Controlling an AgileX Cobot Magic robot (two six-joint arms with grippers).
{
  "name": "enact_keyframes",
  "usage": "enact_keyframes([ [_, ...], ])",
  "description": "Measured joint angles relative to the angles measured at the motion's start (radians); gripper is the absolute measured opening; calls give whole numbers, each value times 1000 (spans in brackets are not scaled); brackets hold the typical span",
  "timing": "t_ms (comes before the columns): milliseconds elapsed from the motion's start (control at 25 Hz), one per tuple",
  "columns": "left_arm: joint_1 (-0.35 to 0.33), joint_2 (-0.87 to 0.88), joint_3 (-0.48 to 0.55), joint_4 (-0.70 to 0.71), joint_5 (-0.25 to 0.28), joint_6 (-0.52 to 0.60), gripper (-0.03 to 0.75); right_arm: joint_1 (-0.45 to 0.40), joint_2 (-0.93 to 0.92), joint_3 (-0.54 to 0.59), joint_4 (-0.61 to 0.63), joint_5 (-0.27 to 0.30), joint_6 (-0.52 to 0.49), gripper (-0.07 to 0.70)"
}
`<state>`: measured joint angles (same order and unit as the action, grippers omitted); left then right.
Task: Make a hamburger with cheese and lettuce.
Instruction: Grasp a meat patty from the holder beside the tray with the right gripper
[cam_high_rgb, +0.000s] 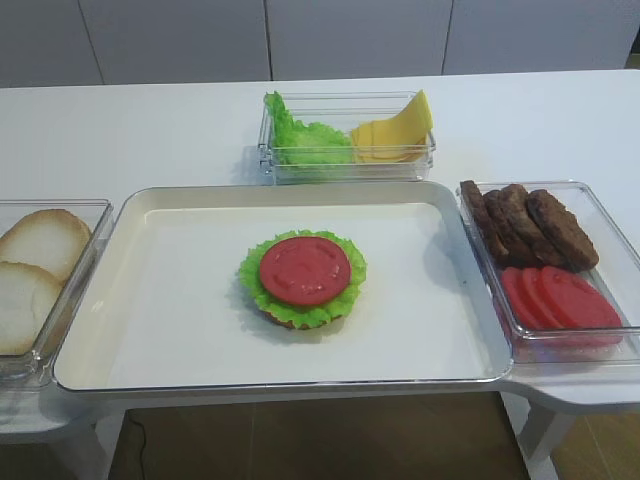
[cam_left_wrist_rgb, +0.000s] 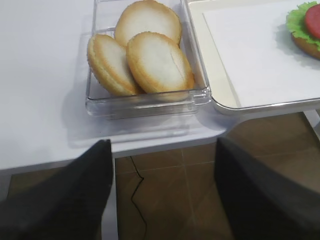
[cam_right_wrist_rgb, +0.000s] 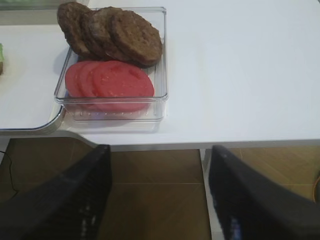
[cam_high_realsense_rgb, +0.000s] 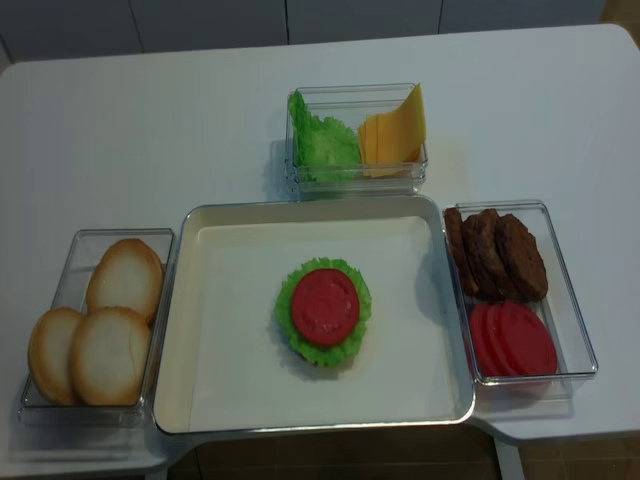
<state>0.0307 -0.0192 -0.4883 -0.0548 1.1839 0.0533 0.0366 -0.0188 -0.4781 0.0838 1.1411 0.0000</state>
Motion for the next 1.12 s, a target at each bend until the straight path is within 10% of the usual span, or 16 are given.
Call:
enact_keyframes([
  [1120,0,0,0,0,0,0,471,0,0,0,0,0,0,480],
])
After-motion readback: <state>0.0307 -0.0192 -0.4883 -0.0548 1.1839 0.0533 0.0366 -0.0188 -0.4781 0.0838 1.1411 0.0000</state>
